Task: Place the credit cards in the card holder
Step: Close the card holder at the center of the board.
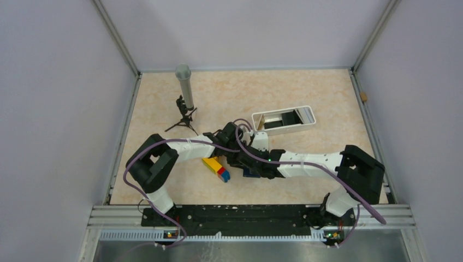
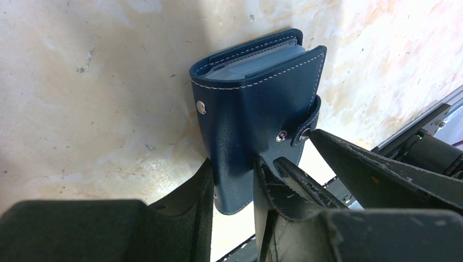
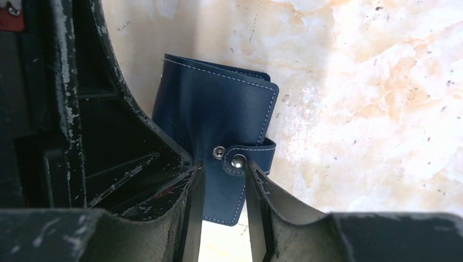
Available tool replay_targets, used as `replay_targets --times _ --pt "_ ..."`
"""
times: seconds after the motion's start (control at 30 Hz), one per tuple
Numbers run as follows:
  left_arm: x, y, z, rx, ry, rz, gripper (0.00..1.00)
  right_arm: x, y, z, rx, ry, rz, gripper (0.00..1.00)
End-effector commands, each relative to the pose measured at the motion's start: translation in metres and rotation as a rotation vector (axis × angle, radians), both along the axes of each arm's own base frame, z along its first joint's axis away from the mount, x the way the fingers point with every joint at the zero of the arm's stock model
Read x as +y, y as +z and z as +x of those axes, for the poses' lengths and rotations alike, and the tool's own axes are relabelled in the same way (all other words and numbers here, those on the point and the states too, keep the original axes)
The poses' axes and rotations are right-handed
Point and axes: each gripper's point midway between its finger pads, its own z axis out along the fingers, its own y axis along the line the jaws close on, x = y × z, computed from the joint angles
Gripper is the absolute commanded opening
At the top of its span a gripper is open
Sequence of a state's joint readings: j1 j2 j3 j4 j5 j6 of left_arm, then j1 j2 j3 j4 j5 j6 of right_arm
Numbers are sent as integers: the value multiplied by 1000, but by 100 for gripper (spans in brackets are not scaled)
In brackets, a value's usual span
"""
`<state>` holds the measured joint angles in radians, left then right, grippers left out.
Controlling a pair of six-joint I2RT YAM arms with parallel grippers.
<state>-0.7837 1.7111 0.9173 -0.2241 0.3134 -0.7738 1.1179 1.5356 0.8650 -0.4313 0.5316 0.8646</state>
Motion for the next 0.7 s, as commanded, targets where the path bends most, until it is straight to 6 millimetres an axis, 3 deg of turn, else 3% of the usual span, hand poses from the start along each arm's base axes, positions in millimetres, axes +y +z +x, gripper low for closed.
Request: replay_targets --times 0.0,0.27,0.5,0.67 --pt "21 -33 -11 38 11 111 27 0 12 8 -66 0 -87 32" --pt "20 -34 -11 41 10 112 27 0 4 6 -51 3 -108 30" --pt "21 -36 -12 46 11 118 27 0 0 4 -45 -2 -96 18" --pt "23 -38 -12 48 12 125 27 0 0 4 -46 -5 -88 3"
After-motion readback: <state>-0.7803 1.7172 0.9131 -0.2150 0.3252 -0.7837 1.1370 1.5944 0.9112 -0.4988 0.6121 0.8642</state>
